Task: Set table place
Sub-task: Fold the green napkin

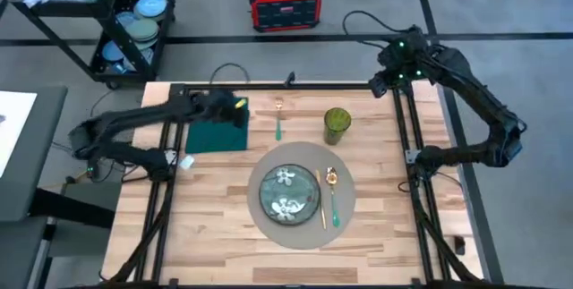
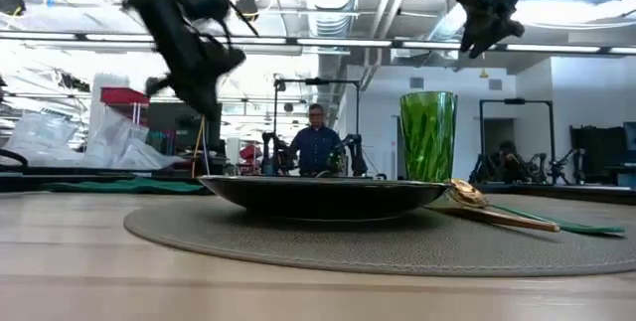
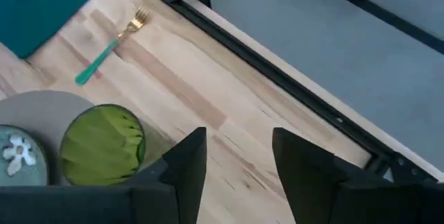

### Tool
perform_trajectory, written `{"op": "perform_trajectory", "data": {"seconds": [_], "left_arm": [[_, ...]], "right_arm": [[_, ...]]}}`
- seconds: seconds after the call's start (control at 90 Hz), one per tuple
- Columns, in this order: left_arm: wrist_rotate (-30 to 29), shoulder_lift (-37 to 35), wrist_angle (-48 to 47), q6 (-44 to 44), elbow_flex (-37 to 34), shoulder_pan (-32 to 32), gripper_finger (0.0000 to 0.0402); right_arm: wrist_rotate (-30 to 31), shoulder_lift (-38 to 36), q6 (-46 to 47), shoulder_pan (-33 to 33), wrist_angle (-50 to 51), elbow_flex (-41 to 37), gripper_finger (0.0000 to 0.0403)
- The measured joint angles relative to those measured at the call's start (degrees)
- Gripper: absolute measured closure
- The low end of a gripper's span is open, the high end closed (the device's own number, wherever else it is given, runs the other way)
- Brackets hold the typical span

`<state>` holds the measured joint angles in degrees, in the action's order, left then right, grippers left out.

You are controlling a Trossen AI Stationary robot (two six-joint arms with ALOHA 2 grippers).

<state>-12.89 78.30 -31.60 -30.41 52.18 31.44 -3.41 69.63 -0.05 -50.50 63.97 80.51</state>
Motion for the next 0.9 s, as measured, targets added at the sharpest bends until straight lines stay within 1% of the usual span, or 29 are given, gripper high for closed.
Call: {"op": "perform_trajectory", "data": {"seconds": [0.067, 0.189, 0.278, 0.367, 0.556, 0.7, 0.767, 0.9], "left_arm": [[2.4, 5.5, 1.0, 2.0, 3.1, 1.6, 0.0402], [4.6, 13.5, 1.8, 1.7, 9.0, 4.7, 0.0402], [5.1, 17.6, 1.6, 1.6, 12.8, 6.6, 0.0402], [5.4, 20.9, -0.7, 0.9, 15.1, 8.7, 0.0402], [8.0, 24.3, -0.4, -0.5, 16.3, 12.1, 0.0402], [8.4, 24.9, -0.2, -0.7, 16.3, 12.7, 0.0402], [8.8, 25.5, 1.4, -0.4, 16.3, 12.5, 0.0402], [13.4, 27.4, 2.9, 0.1, 16.3, 12.7, 0.0401]], "right_arm": [[-0.1, 0.0, -0.5, -0.1, 1.0, 0.0, 0.0251], [-0.3, 0.0, -0.9, -0.1, 3.3, 0.0, 0.0251], [-1.1, 0.0, -1.6, -0.1, 5.8, 0.0, 0.0251], [-1.2, 0.0, -2.0, -0.1, 7.4, 0.0, 0.0251], [-1.3, -1.2, -3.4, -0.1, 7.1, 0.0, 0.0251], [-1.3, -1.9, -4.8, -0.1, 7.0, 0.0, 0.0251], [-1.3, -2.0, -5.0, -0.1, 6.9, -0.1, 0.0251], [-1.6, -2.0, -6.1, -0.1, 6.8, -0.1, 0.0251]]}}
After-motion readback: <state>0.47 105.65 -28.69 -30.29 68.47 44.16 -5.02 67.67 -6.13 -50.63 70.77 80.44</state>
